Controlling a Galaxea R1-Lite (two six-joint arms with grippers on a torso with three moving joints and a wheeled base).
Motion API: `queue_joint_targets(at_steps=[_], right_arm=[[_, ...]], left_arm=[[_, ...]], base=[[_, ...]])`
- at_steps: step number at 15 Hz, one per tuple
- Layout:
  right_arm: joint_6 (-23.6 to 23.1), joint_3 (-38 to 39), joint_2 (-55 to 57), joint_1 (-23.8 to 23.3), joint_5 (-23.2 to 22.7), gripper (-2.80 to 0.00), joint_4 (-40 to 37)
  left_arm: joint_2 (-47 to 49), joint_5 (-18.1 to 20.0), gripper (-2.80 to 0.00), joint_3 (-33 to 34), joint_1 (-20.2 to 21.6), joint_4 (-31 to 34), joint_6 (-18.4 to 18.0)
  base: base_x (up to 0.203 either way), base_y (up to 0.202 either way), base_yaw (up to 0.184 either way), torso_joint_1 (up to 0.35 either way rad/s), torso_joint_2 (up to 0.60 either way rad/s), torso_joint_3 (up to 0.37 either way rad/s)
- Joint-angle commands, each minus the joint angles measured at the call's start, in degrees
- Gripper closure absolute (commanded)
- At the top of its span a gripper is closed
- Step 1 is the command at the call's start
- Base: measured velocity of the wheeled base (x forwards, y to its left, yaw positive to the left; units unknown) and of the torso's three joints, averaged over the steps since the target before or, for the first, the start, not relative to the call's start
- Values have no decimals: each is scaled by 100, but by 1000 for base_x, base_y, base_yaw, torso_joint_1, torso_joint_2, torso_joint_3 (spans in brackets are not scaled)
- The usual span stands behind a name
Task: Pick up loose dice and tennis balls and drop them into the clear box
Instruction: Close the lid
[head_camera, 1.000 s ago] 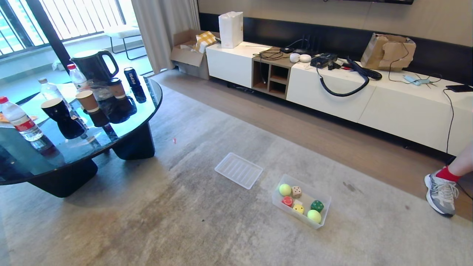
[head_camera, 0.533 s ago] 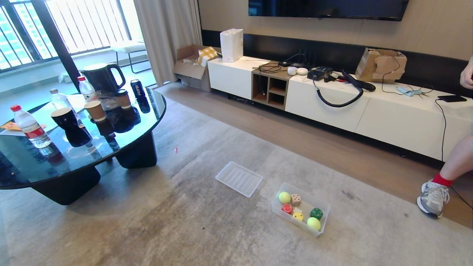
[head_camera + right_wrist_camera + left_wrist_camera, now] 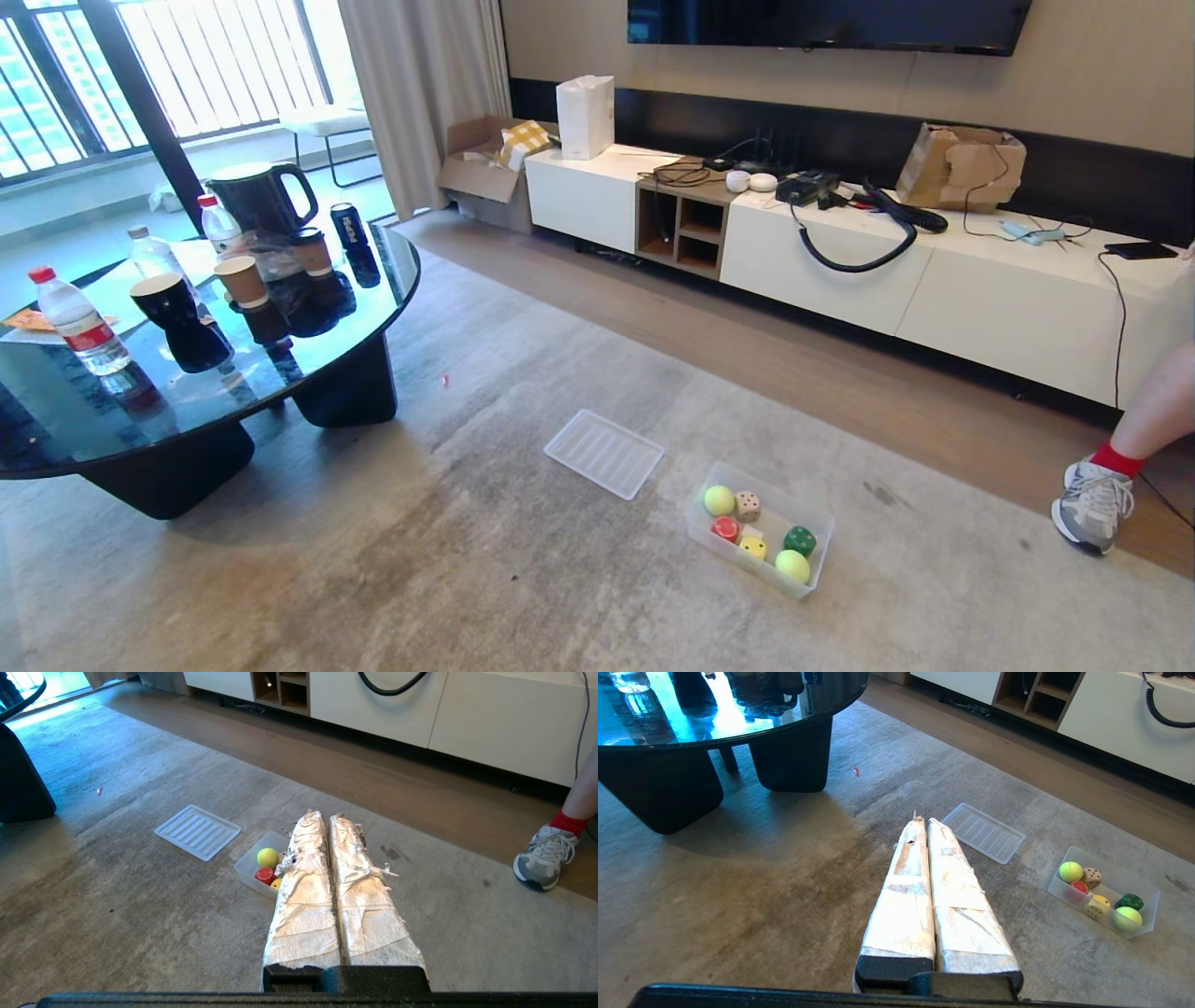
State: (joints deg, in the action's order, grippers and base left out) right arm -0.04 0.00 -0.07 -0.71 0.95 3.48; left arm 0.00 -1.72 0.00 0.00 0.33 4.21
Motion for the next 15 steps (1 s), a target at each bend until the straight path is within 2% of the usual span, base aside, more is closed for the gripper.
queue_joint_targets(at_steps=[1,6,15], right_arm=[[4,132,-1,0,10,0,-14],[13,132,-1,1,19,0,-14],[13,132,-1,3,11,0,0]], left_arm=[[0,-4,0,0,0,2,1],[0,-13,0,0,0,2,-7],[0,-21,0,0,0,2,1]], base=[[0,0,0,0,0,0],[0,-1,20,0,0,1],[1,-8,164,3,4,4]])
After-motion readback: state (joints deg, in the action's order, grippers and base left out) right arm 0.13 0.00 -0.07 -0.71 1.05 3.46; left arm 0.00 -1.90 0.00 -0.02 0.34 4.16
